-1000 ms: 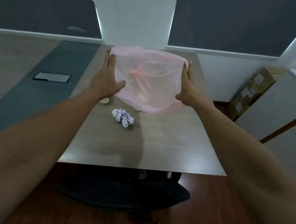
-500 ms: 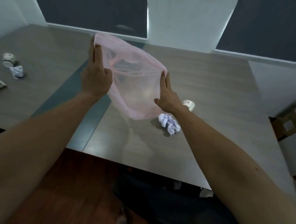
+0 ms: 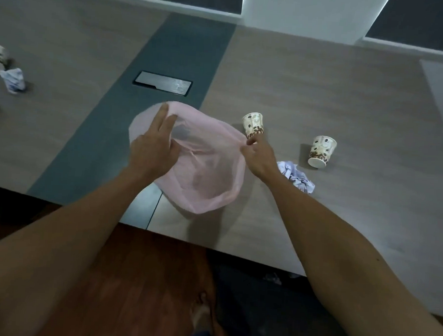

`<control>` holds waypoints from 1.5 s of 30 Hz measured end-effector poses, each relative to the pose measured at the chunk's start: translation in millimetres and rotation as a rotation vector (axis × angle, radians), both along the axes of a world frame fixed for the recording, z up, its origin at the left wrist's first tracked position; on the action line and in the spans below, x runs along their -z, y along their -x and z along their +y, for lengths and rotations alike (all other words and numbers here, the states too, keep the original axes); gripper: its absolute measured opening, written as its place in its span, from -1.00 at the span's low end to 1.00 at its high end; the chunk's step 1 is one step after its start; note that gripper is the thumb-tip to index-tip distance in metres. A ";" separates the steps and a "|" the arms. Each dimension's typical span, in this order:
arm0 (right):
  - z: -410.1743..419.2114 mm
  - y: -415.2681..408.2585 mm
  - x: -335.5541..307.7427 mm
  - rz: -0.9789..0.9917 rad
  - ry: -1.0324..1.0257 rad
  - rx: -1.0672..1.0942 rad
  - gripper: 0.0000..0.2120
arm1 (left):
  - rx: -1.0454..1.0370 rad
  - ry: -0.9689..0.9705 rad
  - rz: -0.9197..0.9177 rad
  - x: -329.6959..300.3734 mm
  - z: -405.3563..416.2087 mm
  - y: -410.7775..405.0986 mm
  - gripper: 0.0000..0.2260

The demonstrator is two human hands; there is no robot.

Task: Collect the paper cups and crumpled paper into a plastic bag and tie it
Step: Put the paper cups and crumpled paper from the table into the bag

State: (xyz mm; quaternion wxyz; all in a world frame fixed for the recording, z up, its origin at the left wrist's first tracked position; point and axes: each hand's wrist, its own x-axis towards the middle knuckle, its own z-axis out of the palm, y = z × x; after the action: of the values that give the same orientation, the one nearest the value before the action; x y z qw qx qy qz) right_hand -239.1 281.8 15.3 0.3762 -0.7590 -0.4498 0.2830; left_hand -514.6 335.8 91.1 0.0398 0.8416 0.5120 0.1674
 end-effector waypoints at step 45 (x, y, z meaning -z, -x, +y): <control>-45.6 14.1 60.4 -0.302 0.327 -0.156 -0.42 | 0.000 0.117 -0.136 -25.0 13.2 -61.2 -0.31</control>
State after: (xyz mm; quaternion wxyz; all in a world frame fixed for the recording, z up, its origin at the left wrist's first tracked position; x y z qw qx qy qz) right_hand -253.1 236.2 -45.0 0.1537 -0.8066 -0.5062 0.2636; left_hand -453.4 349.0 116.1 0.1239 0.8246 0.5168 0.1938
